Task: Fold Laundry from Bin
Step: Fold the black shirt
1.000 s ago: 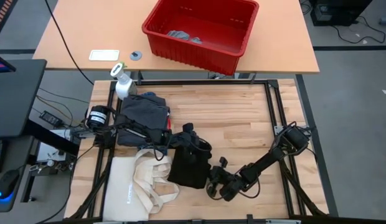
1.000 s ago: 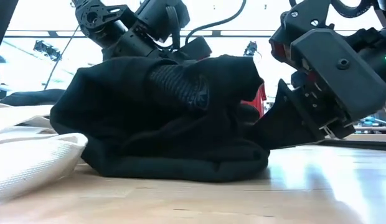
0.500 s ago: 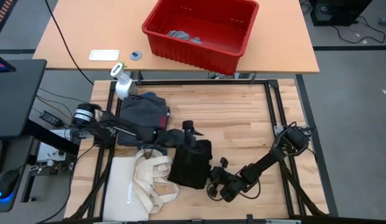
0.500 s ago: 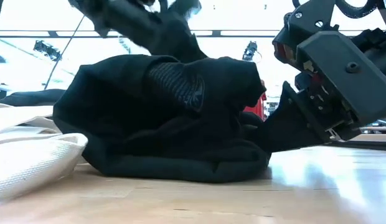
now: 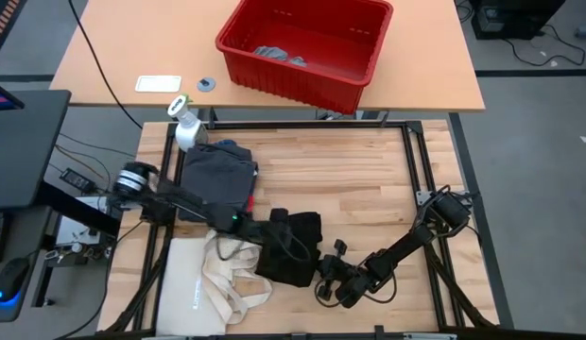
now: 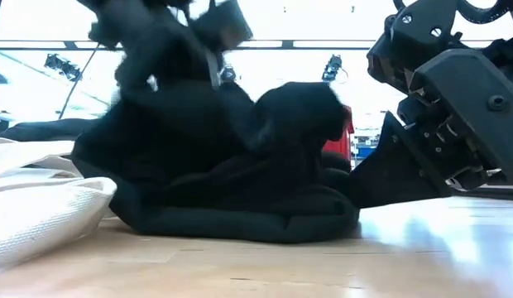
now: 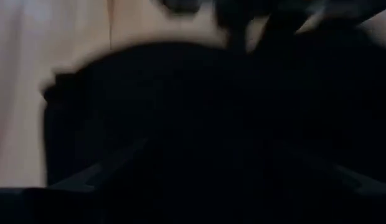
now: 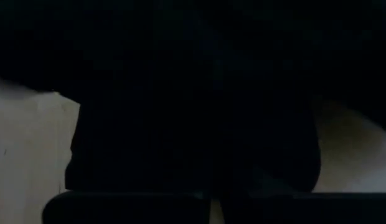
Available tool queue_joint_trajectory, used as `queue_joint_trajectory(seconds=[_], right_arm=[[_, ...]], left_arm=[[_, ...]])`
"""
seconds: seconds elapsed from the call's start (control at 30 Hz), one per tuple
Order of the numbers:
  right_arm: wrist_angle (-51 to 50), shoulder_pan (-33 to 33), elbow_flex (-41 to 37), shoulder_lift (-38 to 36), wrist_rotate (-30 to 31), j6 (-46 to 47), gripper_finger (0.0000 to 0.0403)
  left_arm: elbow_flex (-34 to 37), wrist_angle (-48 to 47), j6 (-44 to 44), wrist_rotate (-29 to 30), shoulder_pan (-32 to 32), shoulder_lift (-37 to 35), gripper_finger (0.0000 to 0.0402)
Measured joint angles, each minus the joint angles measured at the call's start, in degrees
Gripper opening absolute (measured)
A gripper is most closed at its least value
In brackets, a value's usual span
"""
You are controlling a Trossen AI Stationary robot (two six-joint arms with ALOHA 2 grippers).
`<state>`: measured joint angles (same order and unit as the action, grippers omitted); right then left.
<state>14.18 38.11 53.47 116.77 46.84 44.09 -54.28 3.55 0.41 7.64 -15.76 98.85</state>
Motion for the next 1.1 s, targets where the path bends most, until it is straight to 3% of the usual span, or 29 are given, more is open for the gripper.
queue_joint_trajectory(seconds=[0.13, 0.23, 0.33, 0.57, 0.73, 0.83, 0.97, 1.1], right_arm=[[0.38, 0.02, 0.00, 0.00, -0.05, -0.19, 0.0026], [-0.08, 0.11, 0.00, -0.29, -0.15, -0.44, 0.0026], [-1.30, 0.51, 0.00, -1.89, -0.48, -0.67, 0.0026], [-4.56, 3.05, 0.00, -7.48, 3.58, -1.90, 0.0019], [5.28, 2.91, 0.00, -7.39, 8.86, -11.12, 0.0019], [12.39, 0.34, 0.04, -7.28, 5.32, -16.92, 0.0024], [18.63, -2.59, 0.06, -7.27, 2.67, -23.37, 0.0024], [18.30, -6.02, 0.04, -7.23, -8.46, -23.13, 0.0025]], left_arm=[[-0.09, 5.42, -0.68, 0.80, 0.03, 8.58, 0.0327], [-0.48, 5.92, -0.65, 1.25, 0.03, 10.18, 0.0326], [-0.26, 3.73, 0.13, 0.42, -0.03, 7.24, 0.0318], [-0.22, -2.66, 2.17, -1.17, -2.93, -8.43, 0.0303], [-0.13, -3.96, 0.41, -1.32, -6.58, -10.66, 0.0302], [0.83, -5.76, -0.69, -0.45, -8.03, -9.19, 0.0302], [4.61, -5.25, -4.14, 5.59, -8.69, -6.66, 0.0302], [9.68, -0.68, -7.82, 7.28, -8.45, -3.92, 0.0302]])
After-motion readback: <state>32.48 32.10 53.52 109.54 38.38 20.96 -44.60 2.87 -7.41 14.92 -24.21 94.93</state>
